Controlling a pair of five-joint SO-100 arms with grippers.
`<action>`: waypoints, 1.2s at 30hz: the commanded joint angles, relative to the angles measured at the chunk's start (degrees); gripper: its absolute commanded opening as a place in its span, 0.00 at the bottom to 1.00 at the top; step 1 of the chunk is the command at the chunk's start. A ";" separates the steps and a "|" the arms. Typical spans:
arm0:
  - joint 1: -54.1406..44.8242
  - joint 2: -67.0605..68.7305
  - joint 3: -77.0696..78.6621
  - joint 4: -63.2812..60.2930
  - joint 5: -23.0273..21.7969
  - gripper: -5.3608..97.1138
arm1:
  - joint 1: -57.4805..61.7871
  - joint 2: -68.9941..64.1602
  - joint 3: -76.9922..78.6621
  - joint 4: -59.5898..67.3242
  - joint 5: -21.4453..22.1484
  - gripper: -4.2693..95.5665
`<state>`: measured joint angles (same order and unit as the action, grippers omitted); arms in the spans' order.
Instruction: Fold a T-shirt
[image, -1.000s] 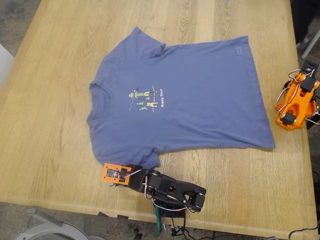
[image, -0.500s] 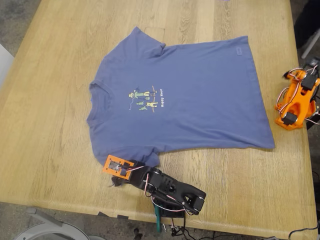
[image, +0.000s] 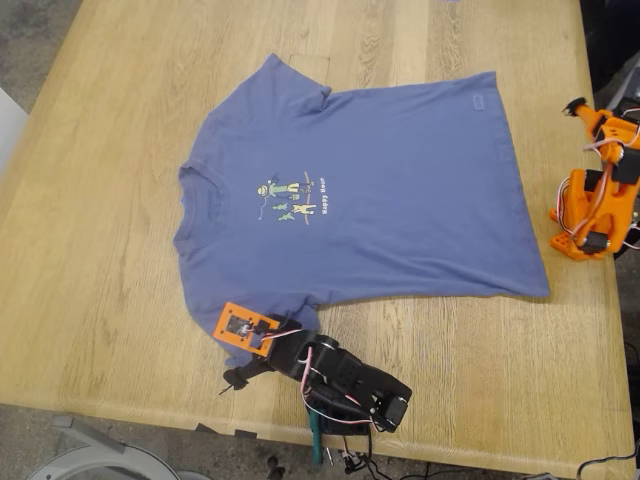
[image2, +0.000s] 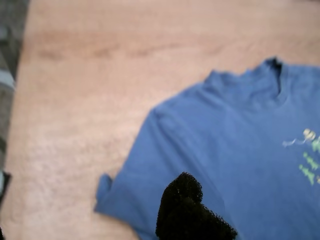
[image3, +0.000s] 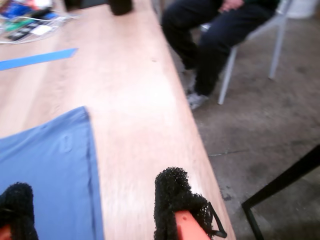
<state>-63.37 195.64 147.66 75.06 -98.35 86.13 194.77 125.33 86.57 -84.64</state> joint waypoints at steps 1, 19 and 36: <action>1.93 -7.38 -15.47 2.72 1.41 0.54 | -6.94 -2.37 -8.70 5.10 -0.97 0.43; 25.93 -34.10 -35.42 10.02 -0.44 0.59 | -63.11 -49.48 -46.67 9.76 -9.76 0.42; 32.26 -49.92 -26.63 -11.60 0.26 0.56 | -94.31 -87.89 -46.23 -23.99 -5.01 0.40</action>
<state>-31.20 147.39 121.03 68.64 -98.17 -7.47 108.63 79.98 67.76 -90.35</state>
